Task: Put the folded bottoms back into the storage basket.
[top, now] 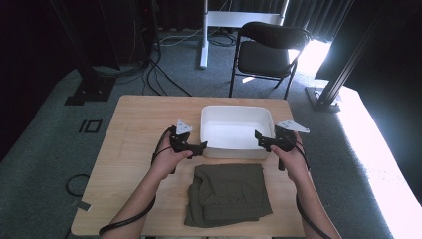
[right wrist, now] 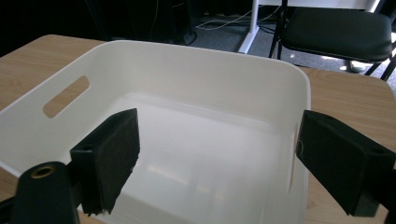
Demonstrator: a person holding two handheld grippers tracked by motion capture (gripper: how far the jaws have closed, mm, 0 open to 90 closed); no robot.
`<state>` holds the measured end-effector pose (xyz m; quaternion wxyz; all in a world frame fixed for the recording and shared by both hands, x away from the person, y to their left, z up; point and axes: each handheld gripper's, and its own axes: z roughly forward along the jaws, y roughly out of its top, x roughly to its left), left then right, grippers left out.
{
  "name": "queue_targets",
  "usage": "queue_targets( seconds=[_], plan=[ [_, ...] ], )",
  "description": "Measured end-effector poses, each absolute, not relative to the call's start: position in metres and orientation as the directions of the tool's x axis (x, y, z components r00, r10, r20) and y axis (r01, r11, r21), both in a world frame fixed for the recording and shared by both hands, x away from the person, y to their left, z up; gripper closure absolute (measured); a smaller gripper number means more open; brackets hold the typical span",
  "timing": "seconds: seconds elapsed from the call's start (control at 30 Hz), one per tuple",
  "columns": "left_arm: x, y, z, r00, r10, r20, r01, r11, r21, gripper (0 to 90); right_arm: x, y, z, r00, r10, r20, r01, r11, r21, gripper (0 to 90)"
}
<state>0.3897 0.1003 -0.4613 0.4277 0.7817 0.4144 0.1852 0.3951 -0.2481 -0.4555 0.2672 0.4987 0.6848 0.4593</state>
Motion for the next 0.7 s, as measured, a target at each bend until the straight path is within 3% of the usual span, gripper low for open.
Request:
queue_targets(
  seconds=[0.7],
  plan=[
    [0.352,0.102,-0.464,0.617,0.785,-0.062,0.481,-0.313,0.819,15.9,0.351,-0.249,-0.455,-0.395,0.915,0.08,0.399,0.092,0.912,13.5]
  ],
)
